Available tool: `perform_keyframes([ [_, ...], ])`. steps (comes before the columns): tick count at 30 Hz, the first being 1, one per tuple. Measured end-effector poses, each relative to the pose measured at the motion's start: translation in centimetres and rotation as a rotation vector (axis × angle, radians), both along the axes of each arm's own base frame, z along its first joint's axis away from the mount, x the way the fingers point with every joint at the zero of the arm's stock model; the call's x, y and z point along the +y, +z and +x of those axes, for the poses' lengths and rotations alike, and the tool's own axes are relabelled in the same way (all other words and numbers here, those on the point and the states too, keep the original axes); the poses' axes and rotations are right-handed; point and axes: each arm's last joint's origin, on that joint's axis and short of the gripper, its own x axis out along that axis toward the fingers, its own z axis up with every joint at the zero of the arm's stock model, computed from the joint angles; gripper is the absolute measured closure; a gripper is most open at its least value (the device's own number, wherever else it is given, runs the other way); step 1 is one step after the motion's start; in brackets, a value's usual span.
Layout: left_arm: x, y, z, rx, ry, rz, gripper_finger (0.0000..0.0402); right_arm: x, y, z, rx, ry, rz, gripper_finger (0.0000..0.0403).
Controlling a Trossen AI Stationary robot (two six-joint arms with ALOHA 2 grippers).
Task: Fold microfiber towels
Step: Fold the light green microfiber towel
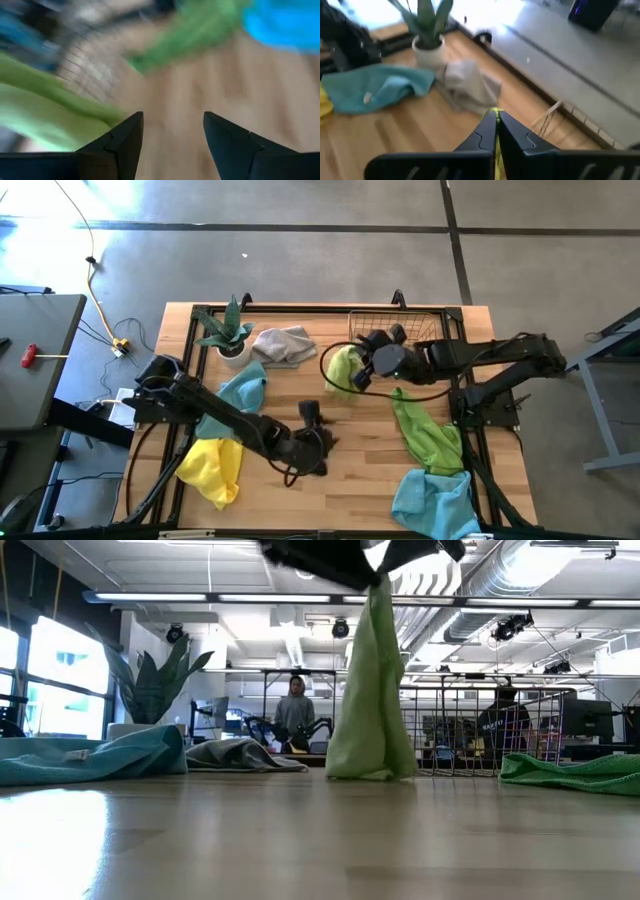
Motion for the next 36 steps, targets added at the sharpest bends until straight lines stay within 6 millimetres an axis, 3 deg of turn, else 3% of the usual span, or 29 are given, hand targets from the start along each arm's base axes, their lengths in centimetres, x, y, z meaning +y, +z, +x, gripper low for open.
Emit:
perform_keyframes([
  [6,1.2,1.8,1.0,-0.22,0.306,0.212,0.0204,1.6,-0.7,-0.4,0.034,0.067,0.139,0.0403],
  [12,1.5,-0.1,2.3,-0.205,0.257,0.187,0.0204,3.4,-0.6,-0.7,0.017,0.15,0.229,0.0403],
  [18,1.6,-1.3,3.3,-0.245,0.363,0.255,0.0204,4.5,-0.5,-0.8,0.01,0.184,0.234,0.0403],
  [36,2.2,-2.5,2.6,-0.181,0.571,0.413,0.0204,4.7,-0.4,-0.7,-0.003,0.199,0.227,0.0403],
])
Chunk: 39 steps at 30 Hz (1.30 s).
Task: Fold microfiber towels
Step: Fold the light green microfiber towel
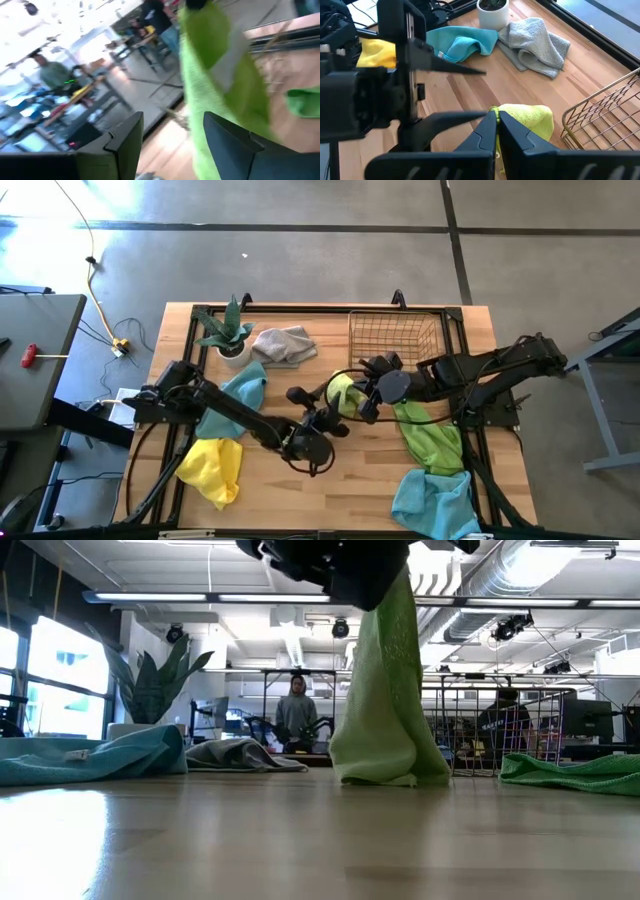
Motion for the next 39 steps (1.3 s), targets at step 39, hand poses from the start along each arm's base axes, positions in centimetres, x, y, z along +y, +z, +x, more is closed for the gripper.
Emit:
perform_keyframes([
  [39,2.4,-2.3,-1.4,-0.027,0.043,-0.108,0.0204,0.0,0.1,0.1,0.004,0.054,-0.082,0.0403],
])
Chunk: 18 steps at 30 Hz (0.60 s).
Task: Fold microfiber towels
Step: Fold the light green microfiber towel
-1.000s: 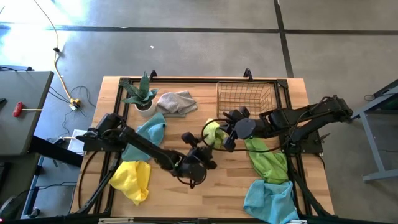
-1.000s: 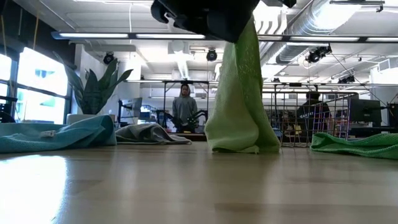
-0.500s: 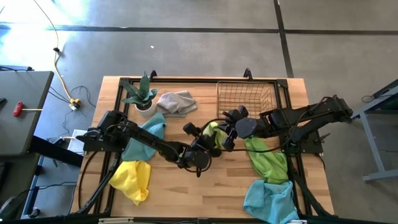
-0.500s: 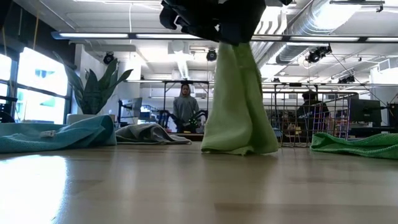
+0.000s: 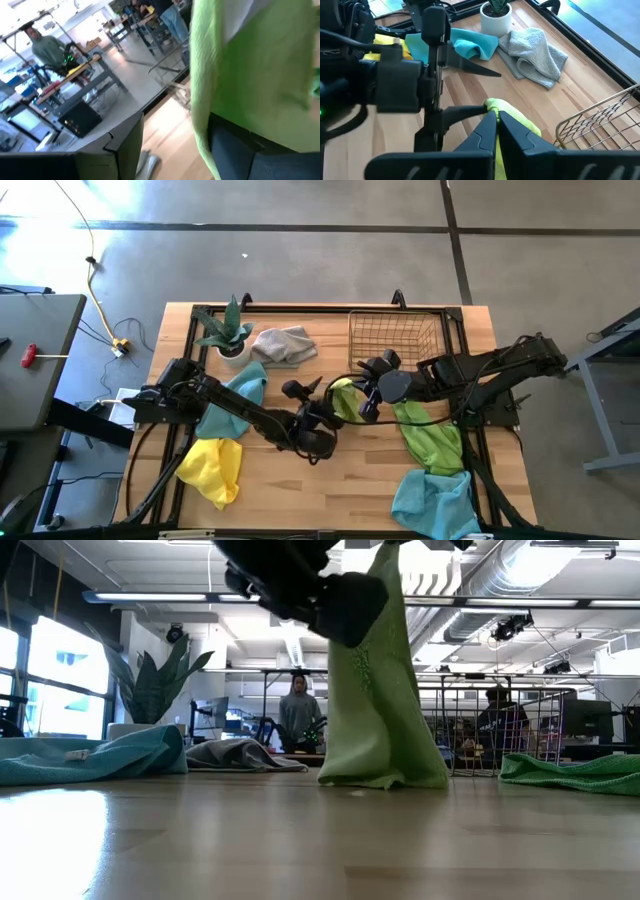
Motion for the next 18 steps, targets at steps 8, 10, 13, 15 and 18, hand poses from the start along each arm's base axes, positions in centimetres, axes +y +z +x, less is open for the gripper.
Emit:
perform_keyframes([
  [8,0.4,-1.1,-1.8,-0.007,0.039,-0.064,0.0204,0.0,0.0,0.0,0.0,0.0,0.0,0.0403],
  [10,0.5,-1.2,-2.2,0.002,0.048,-0.074,0.0204,0.0,0.0,0.0,0.0,0.0,0.0,0.0403],
  [13,0.5,-1.4,-2.7,0.014,0.057,-0.099,0.0204,0.0,0.0,0.0,-0.001,0.0,0.0,0.0403],
  [15,0.4,-1.6,-3.0,0.032,0.054,-0.13,0.0204,0.0,0.0,0.0,0.0,0.0,0.0,0.0403],
  [18,0.2,-1.8,-3.1,0.072,0.038,-0.2,0.0204,0.0,0.0,0.0,0.0,0.0,0.0,0.0403],
])
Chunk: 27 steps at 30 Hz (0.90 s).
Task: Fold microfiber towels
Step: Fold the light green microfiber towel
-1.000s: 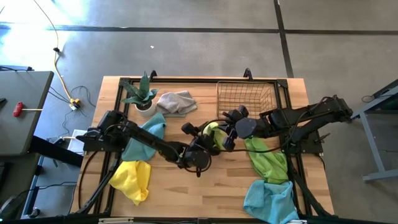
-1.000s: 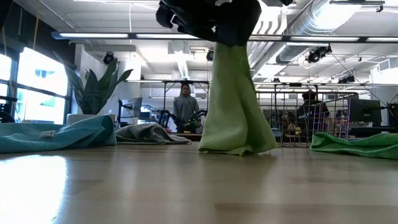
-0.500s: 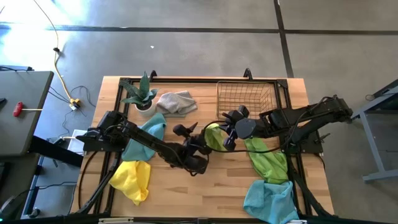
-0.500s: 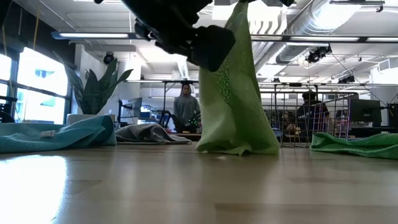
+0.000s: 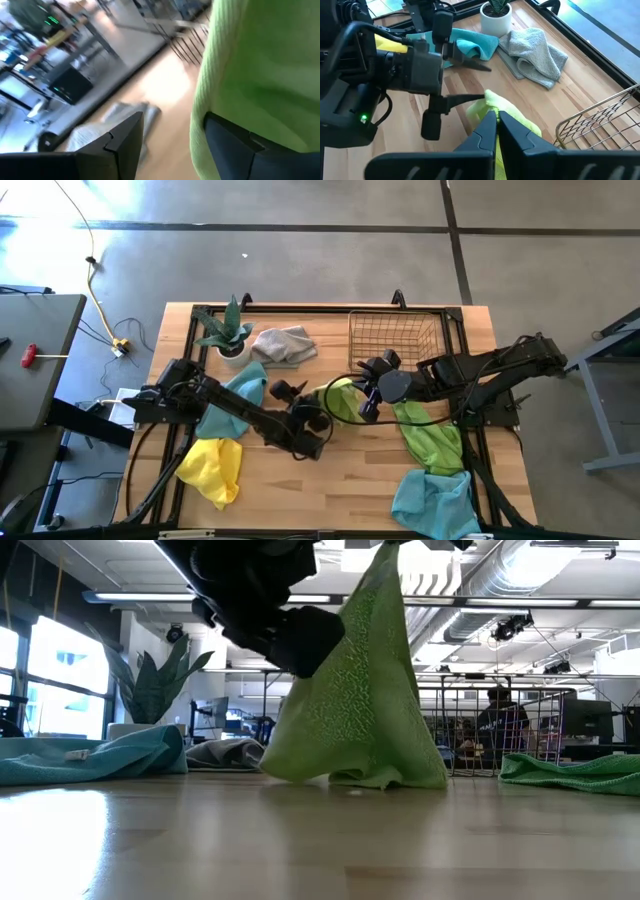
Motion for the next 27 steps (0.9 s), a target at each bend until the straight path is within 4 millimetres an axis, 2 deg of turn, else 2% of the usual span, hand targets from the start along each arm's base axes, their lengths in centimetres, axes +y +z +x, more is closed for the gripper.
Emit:
perform_keyframes([
  [6,-0.2,-0.4,0.0,0.104,-0.057,-0.146,0.0204,0.0,0.0,0.0,-0.001,-0.003,-0.002,0.0403],
  [13,-0.4,-0.7,-0.7,0.202,-0.068,-0.194,0.0204,-0.1,0.0,0.0,-0.006,-0.026,-0.023,0.0403],
  [18,-2.4,-0.8,-0.2,0.167,-0.168,-0.275,0.0204,-0.4,0.1,0.0,-0.014,-0.059,-0.034,0.0403],
  [24,-4.8,-0.1,-0.2,0.01,-0.182,-0.096,0.0204,-0.6,0.2,0.0,-0.033,-0.119,-0.082,0.0403],
  [27,-5.6,-0.6,-0.2,-0.049,-0.165,0.001,0.0204,-0.6,0.2,0.0,-0.034,-0.12,-0.083,0.0403],
])
